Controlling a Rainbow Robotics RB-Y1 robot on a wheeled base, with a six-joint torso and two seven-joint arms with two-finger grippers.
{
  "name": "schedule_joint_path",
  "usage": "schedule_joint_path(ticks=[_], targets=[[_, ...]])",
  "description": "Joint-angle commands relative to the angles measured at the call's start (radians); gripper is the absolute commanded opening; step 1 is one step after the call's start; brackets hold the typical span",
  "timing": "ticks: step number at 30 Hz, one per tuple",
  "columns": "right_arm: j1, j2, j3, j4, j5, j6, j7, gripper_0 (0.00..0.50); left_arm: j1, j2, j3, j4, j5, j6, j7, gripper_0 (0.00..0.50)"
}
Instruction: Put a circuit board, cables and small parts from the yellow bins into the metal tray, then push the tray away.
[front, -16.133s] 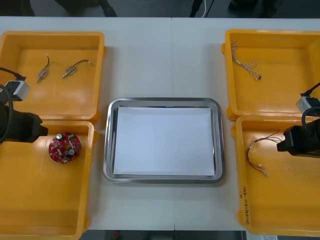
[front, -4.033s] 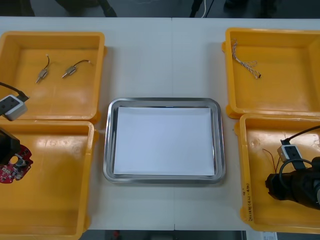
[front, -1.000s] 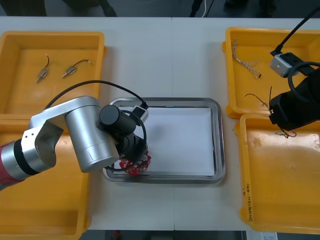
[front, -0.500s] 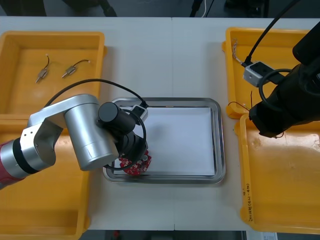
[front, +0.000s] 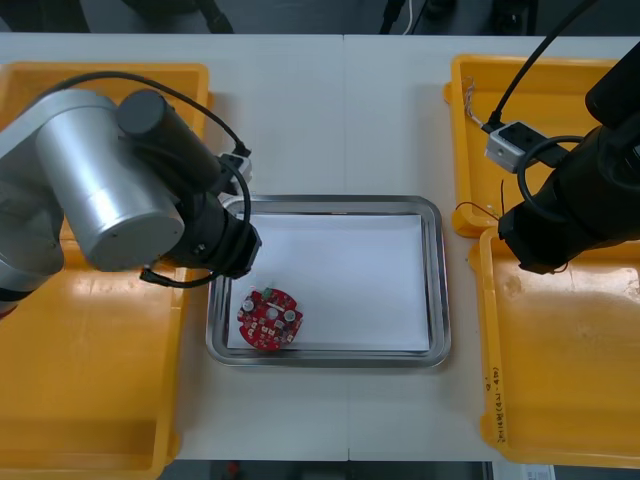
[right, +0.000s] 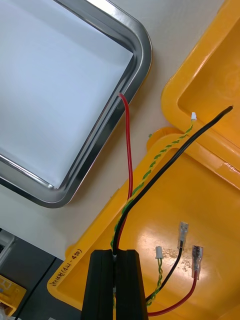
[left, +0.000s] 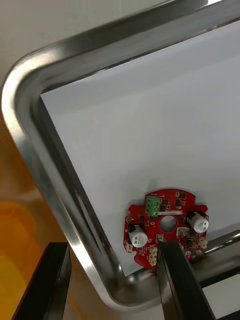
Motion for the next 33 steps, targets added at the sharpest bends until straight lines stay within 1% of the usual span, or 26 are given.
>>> schedule_joint_path(ticks=[1, 3, 4, 9, 15, 17, 21, 25, 28, 33], targets=[[-0.036, -0.004, 0.01, -0.043, -0.008, -0.009, 0.061, 0.0, 0.046, 0.043, 0.14, -0.091, 0.046, 0.082, -0.04, 0.5], [-0.048, 0.011, 0.028, -0.051, -0.007, -0.017, 0.067, 0.0, 0.061, 0.056, 0.178, -0.108, 0.063, 0.111, -0.063, 0.5], [-0.068, 0.028, 0.051, -0.051, -0.003, -0.017, 0.073, 0.0, 0.075, 0.067, 0.216, -0.116, 0.076, 0.141, -0.084, 0.5], [-0.137, 0.108, 0.134, -0.048, 0.043, -0.023, 0.086, 0.0, 0.137, 0.093, 0.354, -0.134, 0.112, 0.214, -0.152, 0.5], [-0.208, 0.204, 0.231, -0.02, 0.092, -0.046, 0.109, 0.0, 0.207, 0.104, 0.5, -0.129, 0.122, 0.227, -0.236, 0.5], [-0.218, 0.238, 0.248, -0.006, 0.104, -0.058, 0.141, 0.0, 0.229, 0.102, 0.549, -0.119, 0.126, 0.227, -0.269, 0.5], [-0.228, 0.29, 0.272, 0.029, 0.127, -0.06, 0.262, 0.0, 0.264, 0.102, 0.63, -0.085, 0.134, 0.227, -0.347, 0.5], [-0.228, 0.324, 0.289, 0.057, 0.135, -0.06, 0.37, 0.0, 0.275, 0.104, 0.696, -0.036, 0.129, 0.227, -0.422, 0.5], [-0.226, 0.336, 0.311, 0.063, 0.151, -0.06, 0.428, 0.0, 0.275, 0.104, 0.73, 0.004, 0.117, 0.227, -0.466, 0.5], [-0.228, 0.342, 0.375, 0.063, 0.217, -0.06, 0.523, 0.0, 0.262, 0.104, 0.779, 0.088, 0.079, 0.227, -0.562, 0.5]])
